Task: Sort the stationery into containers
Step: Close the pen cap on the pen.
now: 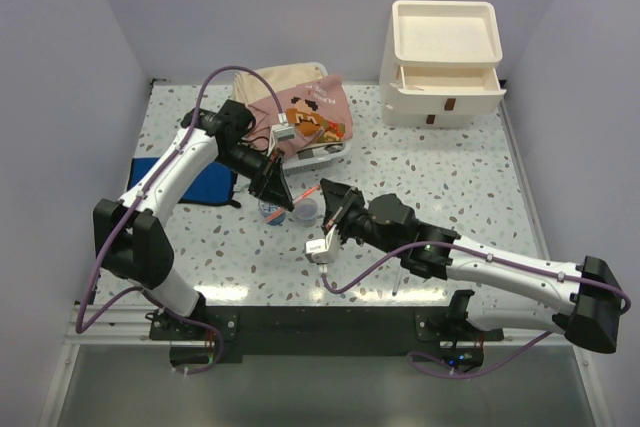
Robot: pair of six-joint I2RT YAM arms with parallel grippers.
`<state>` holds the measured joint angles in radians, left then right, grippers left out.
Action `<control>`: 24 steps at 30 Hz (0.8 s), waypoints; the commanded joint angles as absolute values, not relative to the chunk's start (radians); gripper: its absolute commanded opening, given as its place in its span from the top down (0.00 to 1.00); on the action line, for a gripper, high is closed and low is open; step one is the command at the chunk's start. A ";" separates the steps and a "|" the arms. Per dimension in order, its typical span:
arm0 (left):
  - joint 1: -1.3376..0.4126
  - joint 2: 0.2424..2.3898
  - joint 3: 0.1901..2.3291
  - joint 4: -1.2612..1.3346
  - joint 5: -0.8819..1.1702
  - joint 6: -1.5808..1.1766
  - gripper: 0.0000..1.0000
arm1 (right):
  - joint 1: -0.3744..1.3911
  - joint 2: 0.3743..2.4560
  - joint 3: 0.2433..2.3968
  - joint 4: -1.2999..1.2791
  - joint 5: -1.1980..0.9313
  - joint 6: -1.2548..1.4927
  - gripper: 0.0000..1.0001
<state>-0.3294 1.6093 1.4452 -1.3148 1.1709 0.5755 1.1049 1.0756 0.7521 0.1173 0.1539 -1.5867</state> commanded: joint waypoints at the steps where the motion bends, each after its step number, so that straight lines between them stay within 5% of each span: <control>1: -0.322 1.617 1.483 -1.315 1.201 0.568 1.00 | 1.106 1.077 0.804 0.092 0.120 -1.572 1.00; 24: -0.373 1.655 1.525 -1.316 1.186 0.569 1.00 | 1.100 1.098 0.811 0.049 0.035 -1.591 1.00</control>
<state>-0.3462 1.6646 1.4948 -1.3373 1.1488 0.5755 1.0904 1.0931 0.7692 0.0456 0.1093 -1.5879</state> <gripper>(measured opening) 0.157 0.048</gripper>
